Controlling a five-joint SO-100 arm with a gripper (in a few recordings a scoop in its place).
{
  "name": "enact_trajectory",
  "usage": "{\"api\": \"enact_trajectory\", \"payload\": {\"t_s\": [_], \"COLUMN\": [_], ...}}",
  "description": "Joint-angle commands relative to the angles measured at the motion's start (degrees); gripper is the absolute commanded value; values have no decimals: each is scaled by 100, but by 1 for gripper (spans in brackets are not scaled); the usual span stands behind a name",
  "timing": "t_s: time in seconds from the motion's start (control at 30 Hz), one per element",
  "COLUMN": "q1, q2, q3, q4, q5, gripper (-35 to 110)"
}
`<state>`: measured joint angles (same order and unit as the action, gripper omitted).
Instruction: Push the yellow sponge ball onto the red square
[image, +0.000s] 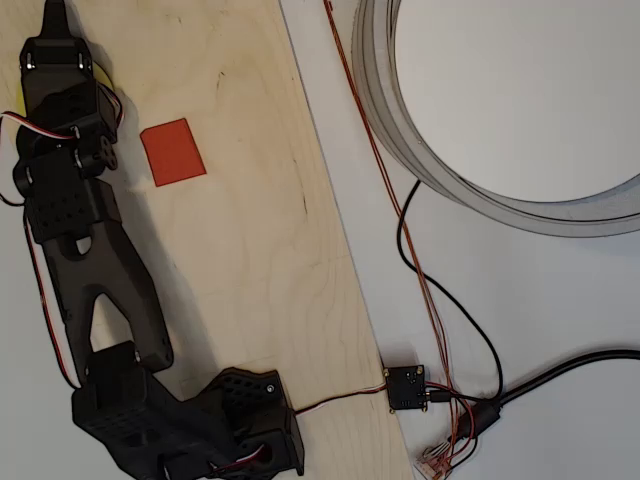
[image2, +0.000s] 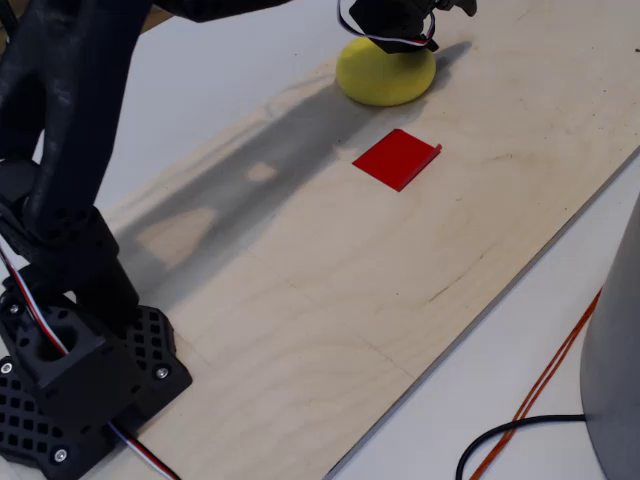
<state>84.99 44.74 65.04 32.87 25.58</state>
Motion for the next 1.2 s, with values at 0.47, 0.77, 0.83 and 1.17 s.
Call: {"api": "enact_trajectory", "payload": {"t_s": [0.47, 0.77, 0.83, 1.17], "q1": [-290, -290, -290, -290], "q2": [1362, 1872, 1951, 2364], "q3": [2531, 3357, 3489, 4280], "q4": [-1107, -1485, -1529, -1934], "q5": [-79, -88, -88, -79], "gripper": [21, 21, 21, 20]}}
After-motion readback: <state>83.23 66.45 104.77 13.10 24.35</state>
